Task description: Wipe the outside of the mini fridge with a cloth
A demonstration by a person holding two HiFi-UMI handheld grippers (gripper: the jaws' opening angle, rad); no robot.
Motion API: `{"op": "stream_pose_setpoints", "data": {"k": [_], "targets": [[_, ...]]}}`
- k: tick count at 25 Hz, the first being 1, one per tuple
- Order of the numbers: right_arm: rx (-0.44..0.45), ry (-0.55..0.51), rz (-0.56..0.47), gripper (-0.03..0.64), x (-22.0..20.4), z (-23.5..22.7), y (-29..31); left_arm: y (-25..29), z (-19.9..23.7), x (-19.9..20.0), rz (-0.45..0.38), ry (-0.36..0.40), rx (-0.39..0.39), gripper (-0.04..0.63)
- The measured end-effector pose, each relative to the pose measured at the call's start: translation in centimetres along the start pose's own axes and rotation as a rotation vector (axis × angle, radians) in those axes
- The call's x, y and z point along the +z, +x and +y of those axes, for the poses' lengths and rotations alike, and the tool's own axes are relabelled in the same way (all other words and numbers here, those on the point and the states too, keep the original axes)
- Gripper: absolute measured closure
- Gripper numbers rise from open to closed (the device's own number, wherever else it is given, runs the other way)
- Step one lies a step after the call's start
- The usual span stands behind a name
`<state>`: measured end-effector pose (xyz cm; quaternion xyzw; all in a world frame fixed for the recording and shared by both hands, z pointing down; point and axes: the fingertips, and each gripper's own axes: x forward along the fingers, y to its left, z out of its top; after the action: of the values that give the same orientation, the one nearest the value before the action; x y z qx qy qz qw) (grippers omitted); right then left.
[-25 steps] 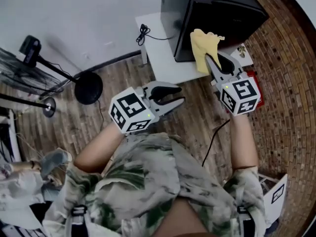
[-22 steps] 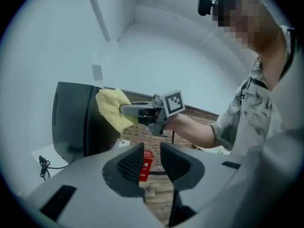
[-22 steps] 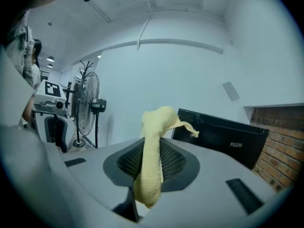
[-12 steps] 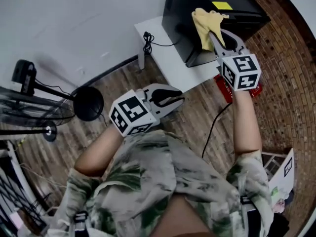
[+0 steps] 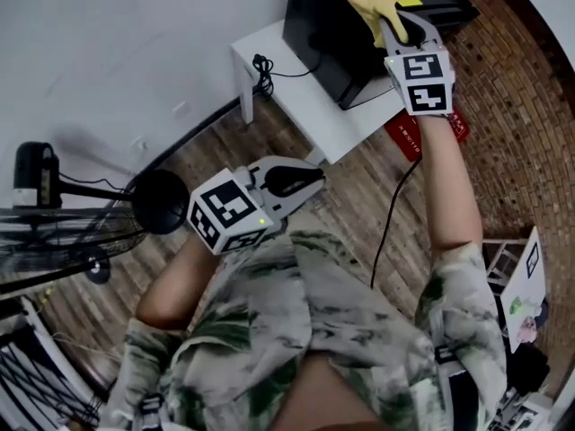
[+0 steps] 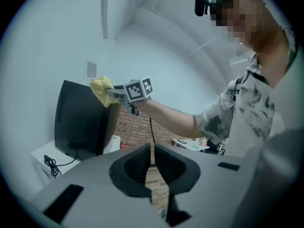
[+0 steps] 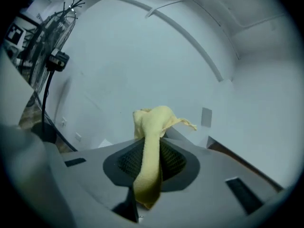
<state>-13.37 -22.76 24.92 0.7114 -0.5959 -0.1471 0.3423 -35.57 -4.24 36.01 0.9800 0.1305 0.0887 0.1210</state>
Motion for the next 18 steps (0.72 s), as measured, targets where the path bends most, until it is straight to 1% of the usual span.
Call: {"op": "stream_pose_setpoints", "data": {"k": [3, 7, 13, 18], "targets": [[-0.054, -0.095, 0.039, 0.526, -0.1, 0.1, 1.3, -0.5, 0.6, -0.1, -0.009, -0.018, 0.003, 0.551], [-0.090, -0.162, 0.110, 0.526, -1.6, 0.5, 3.5, -1.2, 1.1, -0.3, -0.005, -0.022, 0.013, 0.551], [-0.114, -0.218, 0.224, 0.526, -4.8, 2.2, 5.7, -2.0, 2.3, -0.7, -0.019, -0.053, 0.037, 0.551], [-0.086, -0.212, 0.297, 0.526, -7.8, 4.9, 7.5, -2.4, 3.0, -0.8, -0.025, -0.063, 0.055, 0.551]]}}
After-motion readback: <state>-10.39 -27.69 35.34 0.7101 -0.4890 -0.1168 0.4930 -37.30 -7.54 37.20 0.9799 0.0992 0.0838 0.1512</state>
